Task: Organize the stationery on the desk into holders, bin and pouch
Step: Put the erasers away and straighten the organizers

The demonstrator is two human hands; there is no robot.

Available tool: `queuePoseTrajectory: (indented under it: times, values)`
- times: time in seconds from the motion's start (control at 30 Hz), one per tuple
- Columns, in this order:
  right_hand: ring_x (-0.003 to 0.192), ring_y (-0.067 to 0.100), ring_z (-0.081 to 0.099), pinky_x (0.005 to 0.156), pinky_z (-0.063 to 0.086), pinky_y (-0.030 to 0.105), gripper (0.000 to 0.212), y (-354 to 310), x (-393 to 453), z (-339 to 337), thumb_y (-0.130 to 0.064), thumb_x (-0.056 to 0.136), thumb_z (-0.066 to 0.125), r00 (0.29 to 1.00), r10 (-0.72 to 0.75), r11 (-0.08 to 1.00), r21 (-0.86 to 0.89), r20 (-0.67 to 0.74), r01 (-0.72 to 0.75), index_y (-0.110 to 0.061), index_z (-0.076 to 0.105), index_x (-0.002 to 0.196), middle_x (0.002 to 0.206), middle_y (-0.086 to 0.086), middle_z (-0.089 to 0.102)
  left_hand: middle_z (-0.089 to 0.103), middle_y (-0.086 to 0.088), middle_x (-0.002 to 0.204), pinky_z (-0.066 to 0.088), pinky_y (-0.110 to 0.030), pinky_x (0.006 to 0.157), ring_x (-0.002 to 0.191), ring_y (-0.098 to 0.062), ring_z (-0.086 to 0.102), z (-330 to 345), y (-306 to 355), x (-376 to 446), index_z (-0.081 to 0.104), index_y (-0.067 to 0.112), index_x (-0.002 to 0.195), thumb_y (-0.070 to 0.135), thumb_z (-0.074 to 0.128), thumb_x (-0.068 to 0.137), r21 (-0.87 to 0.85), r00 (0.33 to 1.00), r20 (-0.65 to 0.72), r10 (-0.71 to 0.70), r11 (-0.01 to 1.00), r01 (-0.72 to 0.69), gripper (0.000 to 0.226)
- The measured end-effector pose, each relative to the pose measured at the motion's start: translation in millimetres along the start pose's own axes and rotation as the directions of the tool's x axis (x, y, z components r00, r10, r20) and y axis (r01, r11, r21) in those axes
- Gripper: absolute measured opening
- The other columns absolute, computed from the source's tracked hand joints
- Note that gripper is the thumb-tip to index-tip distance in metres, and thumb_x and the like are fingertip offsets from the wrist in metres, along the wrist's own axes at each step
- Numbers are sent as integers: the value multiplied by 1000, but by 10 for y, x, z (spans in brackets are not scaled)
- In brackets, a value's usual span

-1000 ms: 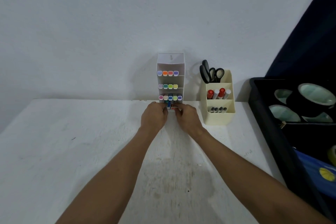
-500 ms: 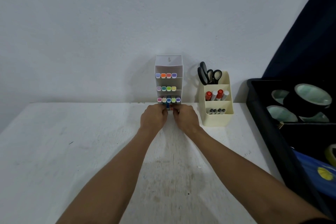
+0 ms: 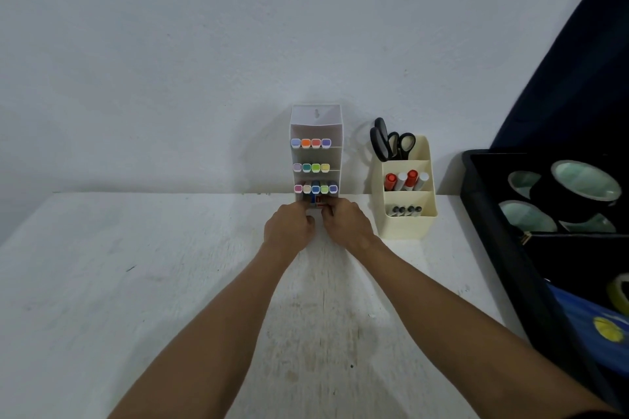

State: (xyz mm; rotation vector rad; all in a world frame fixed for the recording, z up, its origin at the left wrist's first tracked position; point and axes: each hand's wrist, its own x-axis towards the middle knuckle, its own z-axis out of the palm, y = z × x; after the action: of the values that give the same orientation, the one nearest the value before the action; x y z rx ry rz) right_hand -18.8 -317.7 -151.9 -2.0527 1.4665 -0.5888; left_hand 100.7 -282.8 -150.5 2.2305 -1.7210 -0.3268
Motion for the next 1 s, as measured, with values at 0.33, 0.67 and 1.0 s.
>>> queuePoseTrajectory:
  times: [0.33,0.67,1.0]
  values:
    - [93,26,65,83,51,29,48,-119,-386,-306,-15,96,47,997,-61,998,-11,38,61,-20,40,144,118,11,67,65,-3,119,52,-29,81,93,-21,65,-309,109,-366,46,22,137,28,51,94,-51,999,28,-22,998,23,44]
    - [52,10,54,55,50,21,17,-365,-849,-1443,-11,93,51,916,-111,974,142,-387,178,-8,68,95,64,2,61,53,-12,131,45,-29,84,114,-24,54,-925,388,-455,38,11,136,27,56,93,-417,962,-227,-153,908,45,49]
    - [95,26,57,87,49,39,24,407,-393,-1488,-18,99,36,881,460,793,499,-114,-350,-11,58,100,112,16,61,59,-10,125,44,-34,83,99,-25,56,-690,456,-317,44,18,129,26,32,100,-552,981,-25,-190,821,145,32]
